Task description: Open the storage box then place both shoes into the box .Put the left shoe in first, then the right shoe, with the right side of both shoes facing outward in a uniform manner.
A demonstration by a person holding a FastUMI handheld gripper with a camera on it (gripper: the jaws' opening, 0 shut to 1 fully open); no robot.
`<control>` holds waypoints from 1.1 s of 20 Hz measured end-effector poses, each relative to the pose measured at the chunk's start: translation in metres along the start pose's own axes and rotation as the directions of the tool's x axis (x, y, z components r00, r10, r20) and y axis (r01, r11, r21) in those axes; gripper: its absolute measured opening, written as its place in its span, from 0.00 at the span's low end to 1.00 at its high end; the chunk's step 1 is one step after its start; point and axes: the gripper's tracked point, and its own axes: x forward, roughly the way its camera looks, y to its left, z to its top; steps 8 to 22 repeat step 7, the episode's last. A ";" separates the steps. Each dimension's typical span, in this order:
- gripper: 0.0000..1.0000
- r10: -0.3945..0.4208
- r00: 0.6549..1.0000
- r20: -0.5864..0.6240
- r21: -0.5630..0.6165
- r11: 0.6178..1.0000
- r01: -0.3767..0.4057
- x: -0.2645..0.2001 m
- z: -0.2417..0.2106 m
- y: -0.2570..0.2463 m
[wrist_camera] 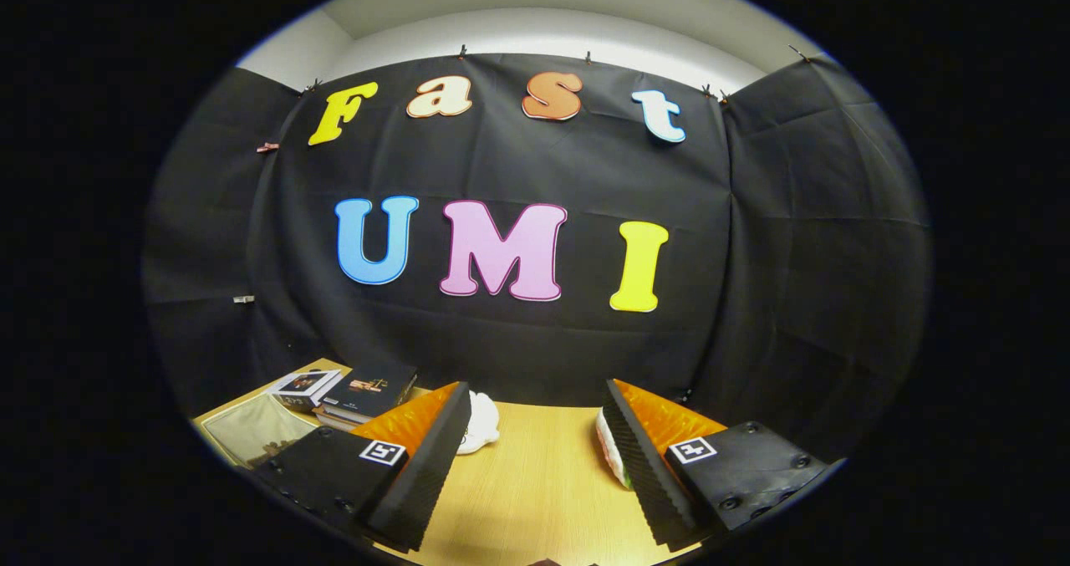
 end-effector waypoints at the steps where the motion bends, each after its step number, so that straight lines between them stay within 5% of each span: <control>1: 0.98 0.014 1.000 -0.003 0.006 1.000 -0.014 0.002 -0.002 0.000; 5: 0.98 0.070 0.997 0.016 0.000 0.998 -0.070 0.000 -0.006 0.001; 22: 0.98 0.070 0.997 0.030 -0.025 0.997 -0.069 0.001 -0.011 0.001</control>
